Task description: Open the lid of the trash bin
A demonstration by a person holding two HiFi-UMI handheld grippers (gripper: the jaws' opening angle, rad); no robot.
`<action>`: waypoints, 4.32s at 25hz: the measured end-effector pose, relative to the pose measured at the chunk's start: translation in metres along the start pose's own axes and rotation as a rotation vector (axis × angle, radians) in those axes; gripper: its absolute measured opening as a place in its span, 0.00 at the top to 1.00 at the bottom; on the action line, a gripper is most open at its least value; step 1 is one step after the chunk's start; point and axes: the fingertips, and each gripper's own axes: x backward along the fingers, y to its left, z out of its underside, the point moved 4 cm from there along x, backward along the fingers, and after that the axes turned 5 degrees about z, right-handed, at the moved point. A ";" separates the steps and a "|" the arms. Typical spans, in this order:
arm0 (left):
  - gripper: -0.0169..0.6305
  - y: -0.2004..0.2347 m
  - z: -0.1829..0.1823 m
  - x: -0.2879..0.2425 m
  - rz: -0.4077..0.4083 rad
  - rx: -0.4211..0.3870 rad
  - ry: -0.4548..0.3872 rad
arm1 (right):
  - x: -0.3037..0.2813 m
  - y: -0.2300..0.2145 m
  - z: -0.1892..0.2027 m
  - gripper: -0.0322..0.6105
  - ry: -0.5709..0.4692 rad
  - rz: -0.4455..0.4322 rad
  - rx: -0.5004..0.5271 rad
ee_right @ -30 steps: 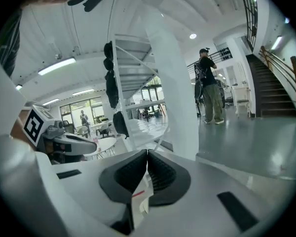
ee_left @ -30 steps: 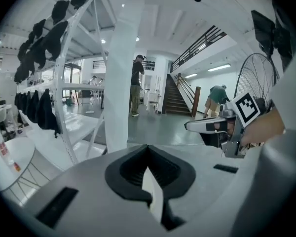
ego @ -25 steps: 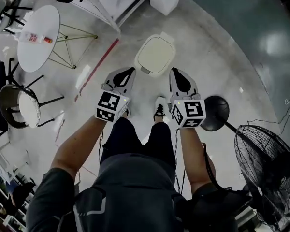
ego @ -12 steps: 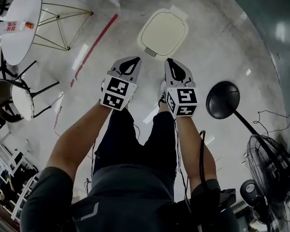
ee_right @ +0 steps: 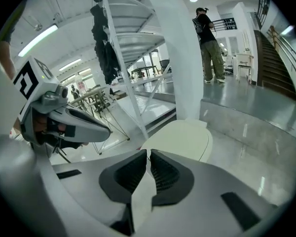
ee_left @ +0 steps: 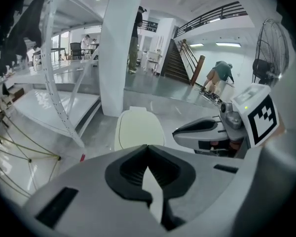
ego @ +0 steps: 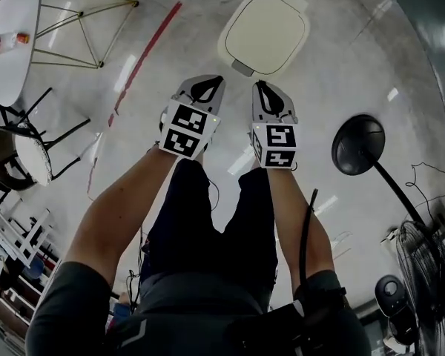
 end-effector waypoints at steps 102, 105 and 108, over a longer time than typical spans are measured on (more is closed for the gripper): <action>0.96 -0.112 -0.248 0.250 0.080 -0.074 -0.409 | 0.257 0.019 -0.263 0.91 -0.224 -0.050 -0.019; 0.96 -0.122 -0.260 0.264 0.080 -0.085 -0.433 | 0.277 0.017 -0.281 0.91 -0.253 -0.044 -0.009; 0.96 -0.125 -0.274 0.279 0.086 -0.077 -0.466 | 0.293 0.015 -0.301 0.91 -0.284 -0.041 -0.006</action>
